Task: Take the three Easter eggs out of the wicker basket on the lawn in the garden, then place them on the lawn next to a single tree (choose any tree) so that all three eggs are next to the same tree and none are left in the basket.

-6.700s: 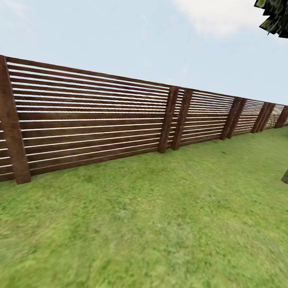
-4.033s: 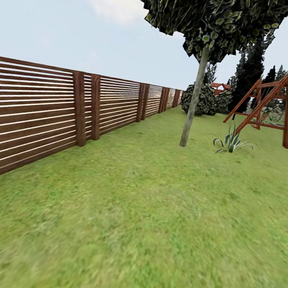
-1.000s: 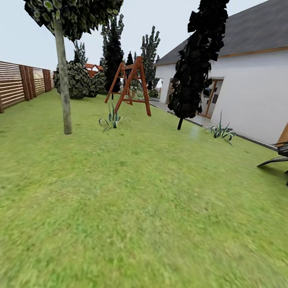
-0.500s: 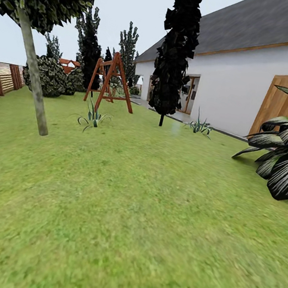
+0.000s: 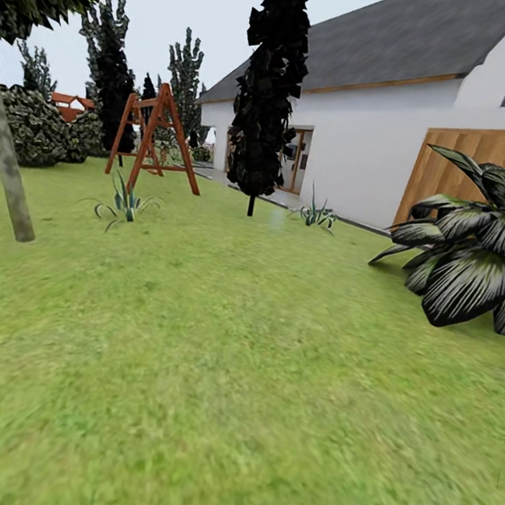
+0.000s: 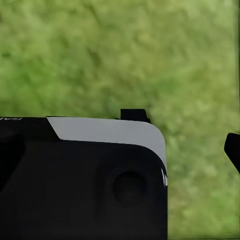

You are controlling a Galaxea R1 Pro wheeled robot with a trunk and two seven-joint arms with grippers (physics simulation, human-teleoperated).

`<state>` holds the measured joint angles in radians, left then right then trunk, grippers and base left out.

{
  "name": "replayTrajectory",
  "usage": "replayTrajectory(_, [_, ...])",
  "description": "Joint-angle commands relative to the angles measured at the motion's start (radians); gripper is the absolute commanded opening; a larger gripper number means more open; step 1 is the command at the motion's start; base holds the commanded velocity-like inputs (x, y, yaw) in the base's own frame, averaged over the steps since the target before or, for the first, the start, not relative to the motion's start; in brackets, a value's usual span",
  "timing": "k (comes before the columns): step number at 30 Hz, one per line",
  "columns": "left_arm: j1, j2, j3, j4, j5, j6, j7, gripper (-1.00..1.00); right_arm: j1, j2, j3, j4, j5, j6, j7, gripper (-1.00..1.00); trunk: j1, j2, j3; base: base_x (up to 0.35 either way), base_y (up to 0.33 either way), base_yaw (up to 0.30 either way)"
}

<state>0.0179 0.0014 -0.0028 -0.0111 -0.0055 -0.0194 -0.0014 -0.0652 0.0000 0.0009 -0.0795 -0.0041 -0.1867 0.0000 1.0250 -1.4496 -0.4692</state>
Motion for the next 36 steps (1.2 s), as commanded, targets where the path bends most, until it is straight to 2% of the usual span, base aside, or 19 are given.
replayTrajectory(1, [0.000, 0.000, 0.000, -0.001, -0.001, -0.002, 0.000, 1.00, -0.001, 0.000, 0.000, 0.001, 0.000, -0.003, 0.000, 1.00, 0.000, 0.000, -0.001, 0.000, 0.000, -0.283])
replayTrajectory(36, [0.000, 0.000, 0.000, -0.001, -0.001, -0.002, 0.000, 1.00, -0.001, 0.000, 0.001, 0.001, 0.000, -0.003, 0.000, 1.00, 0.000, 0.000, -0.001, 0.000, 0.000, -0.283])
